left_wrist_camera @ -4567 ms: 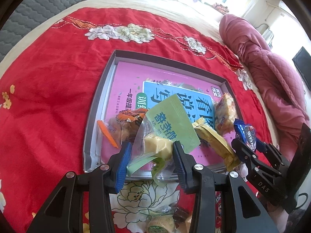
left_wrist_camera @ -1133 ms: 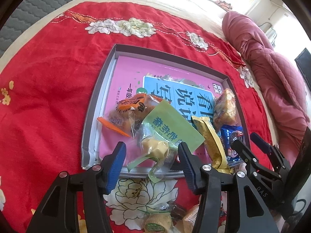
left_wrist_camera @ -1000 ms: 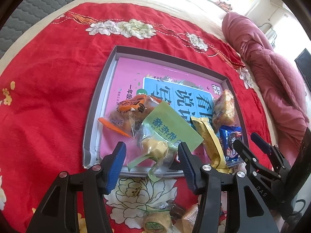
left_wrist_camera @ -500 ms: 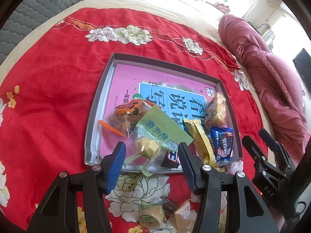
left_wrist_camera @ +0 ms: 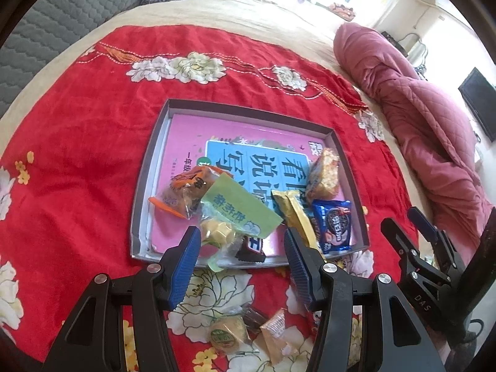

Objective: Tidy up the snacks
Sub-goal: 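Withdraw both open tools from the box toward the loose snacks on the bedspread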

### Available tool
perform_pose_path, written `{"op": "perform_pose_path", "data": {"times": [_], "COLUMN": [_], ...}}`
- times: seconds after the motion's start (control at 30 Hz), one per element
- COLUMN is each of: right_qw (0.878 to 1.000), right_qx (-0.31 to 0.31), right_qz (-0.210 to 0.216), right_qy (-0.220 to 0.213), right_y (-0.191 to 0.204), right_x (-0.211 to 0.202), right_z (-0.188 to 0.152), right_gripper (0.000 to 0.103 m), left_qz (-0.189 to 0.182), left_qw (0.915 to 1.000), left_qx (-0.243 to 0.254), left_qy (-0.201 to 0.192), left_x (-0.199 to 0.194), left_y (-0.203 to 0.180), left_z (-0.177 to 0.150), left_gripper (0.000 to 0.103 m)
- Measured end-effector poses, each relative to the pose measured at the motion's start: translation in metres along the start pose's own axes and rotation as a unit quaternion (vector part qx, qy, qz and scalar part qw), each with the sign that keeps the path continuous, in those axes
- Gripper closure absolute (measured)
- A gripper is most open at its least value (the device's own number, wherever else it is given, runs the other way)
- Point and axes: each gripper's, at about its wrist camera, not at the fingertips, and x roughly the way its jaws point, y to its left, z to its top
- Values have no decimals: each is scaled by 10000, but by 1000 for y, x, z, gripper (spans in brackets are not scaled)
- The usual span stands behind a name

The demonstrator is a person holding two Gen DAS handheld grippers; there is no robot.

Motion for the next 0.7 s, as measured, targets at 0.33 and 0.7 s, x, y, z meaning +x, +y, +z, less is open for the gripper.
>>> {"op": "perform_pose_path", "data": {"times": [0.33,0.7], "right_qw": [9997,9993], "right_qx": [231,264], "right_qz": [-15,53], "right_qy": [65,249], "right_y": [-10,-7], "right_x": [-12,-20], "right_z": [-10,-26], "right_gripper": [26,26], "left_qz": [-91,-42], "left_qw": [9999,9996], "left_qx": [41,88], "left_qy": [38,253], "left_x": [-11,-10], "left_y": [1,13], "left_z": [-9,-31], "left_gripper": [44,44]}}
